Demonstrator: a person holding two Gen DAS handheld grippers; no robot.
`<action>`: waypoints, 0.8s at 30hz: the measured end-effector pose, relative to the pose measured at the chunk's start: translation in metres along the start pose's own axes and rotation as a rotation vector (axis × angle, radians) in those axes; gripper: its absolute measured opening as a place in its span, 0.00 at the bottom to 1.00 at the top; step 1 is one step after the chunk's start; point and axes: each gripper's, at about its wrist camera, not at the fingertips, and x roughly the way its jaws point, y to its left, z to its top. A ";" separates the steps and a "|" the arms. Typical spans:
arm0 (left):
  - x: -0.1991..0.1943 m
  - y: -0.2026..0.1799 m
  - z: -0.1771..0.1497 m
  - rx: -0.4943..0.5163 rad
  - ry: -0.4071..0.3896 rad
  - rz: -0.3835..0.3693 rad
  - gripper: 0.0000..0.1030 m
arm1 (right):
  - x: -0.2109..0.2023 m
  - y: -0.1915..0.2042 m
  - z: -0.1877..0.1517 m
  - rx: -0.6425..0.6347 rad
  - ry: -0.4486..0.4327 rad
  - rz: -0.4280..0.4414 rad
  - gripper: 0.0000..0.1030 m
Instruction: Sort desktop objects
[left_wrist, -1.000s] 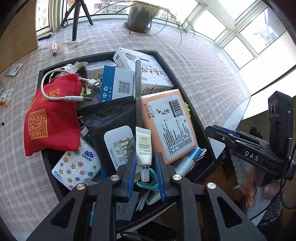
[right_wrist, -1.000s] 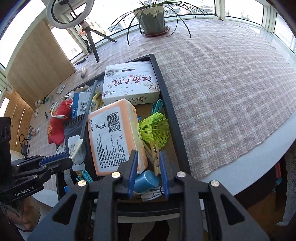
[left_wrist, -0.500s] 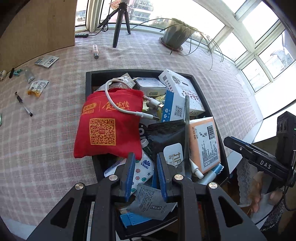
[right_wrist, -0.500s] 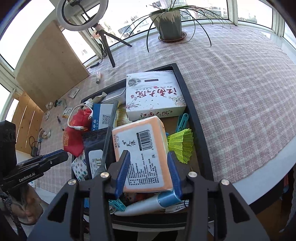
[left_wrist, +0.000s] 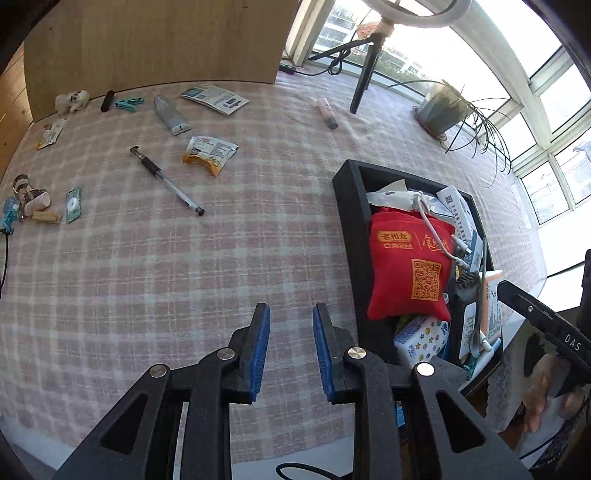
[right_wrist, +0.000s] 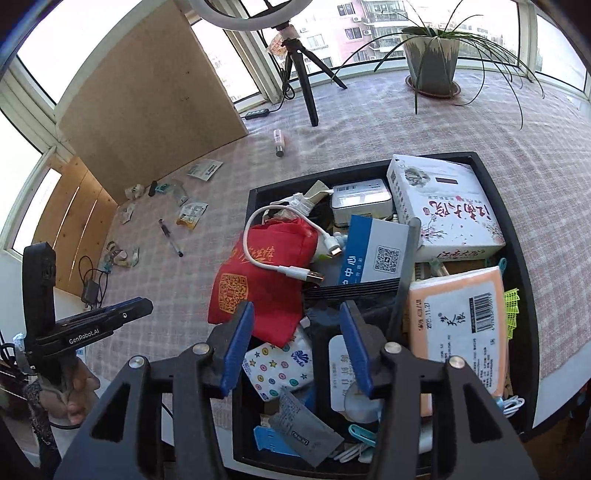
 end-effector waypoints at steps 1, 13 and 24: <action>-0.002 0.014 0.001 -0.012 -0.004 0.006 0.22 | 0.004 0.009 0.001 -0.003 0.002 0.003 0.47; -0.032 0.174 0.031 -0.167 -0.050 0.075 0.22 | 0.054 0.113 0.031 -0.036 0.034 0.017 0.47; -0.050 0.302 0.050 -0.367 -0.097 0.103 0.22 | 0.119 0.228 0.074 -0.164 0.121 0.101 0.47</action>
